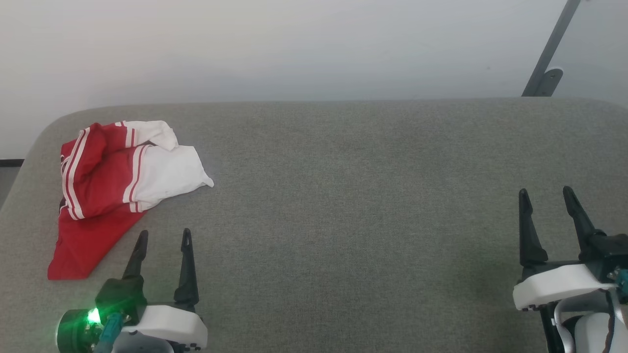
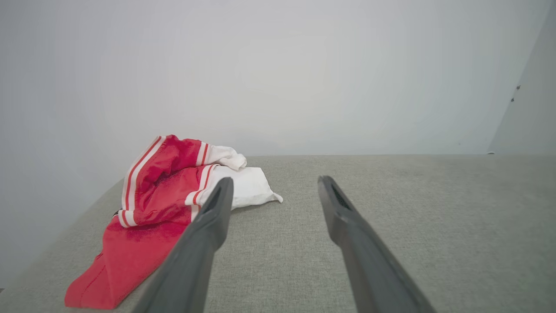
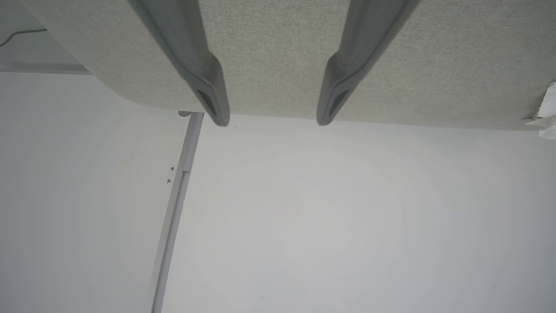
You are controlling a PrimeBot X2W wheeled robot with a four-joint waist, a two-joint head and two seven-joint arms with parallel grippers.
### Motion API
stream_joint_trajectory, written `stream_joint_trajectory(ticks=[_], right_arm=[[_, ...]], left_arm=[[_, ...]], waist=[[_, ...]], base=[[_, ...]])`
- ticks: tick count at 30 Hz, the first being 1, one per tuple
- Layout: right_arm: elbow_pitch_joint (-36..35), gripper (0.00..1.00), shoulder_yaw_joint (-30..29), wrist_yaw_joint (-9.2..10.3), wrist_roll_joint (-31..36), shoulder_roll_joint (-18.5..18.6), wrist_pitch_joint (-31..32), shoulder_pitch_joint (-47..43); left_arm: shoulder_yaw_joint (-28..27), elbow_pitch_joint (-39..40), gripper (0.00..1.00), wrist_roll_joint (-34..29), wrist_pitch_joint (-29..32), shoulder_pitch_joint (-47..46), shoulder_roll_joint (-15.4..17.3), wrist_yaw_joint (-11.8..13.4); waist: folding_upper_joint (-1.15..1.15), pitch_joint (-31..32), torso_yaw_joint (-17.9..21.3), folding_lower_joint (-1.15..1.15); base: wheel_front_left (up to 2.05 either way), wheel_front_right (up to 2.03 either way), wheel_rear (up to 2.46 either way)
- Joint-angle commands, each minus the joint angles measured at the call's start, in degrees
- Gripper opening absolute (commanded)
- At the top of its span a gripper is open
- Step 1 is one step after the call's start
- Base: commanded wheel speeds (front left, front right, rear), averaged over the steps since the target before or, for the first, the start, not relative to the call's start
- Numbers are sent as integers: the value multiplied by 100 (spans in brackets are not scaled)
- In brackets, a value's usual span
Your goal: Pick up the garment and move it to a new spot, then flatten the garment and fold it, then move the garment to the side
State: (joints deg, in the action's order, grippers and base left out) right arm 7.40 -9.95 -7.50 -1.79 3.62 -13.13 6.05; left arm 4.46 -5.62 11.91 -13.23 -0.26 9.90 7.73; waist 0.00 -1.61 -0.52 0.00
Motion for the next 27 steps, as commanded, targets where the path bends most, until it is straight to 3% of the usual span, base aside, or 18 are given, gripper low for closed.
stream_joint_trajectory(ticks=[1,18,27], right_arm=[[-44,100,-26,2,113,-20,-65,-31],[-82,100,42,2,629,-70,-216,-48],[96,100,182,2,317,-79,-216,-125]], left_arm=[[-45,28,100,-178,-49,40,-20,-37],[-488,-276,100,-723,-203,-10,-267,-461],[-665,-515,100,-634,-203,-129,-465,-695]], waist=[[0,-4,-2,0],[0,-55,-95,0],[0,-87,-548,0]], base=[[0,0,0],[0,0,0],[0,0,0]])
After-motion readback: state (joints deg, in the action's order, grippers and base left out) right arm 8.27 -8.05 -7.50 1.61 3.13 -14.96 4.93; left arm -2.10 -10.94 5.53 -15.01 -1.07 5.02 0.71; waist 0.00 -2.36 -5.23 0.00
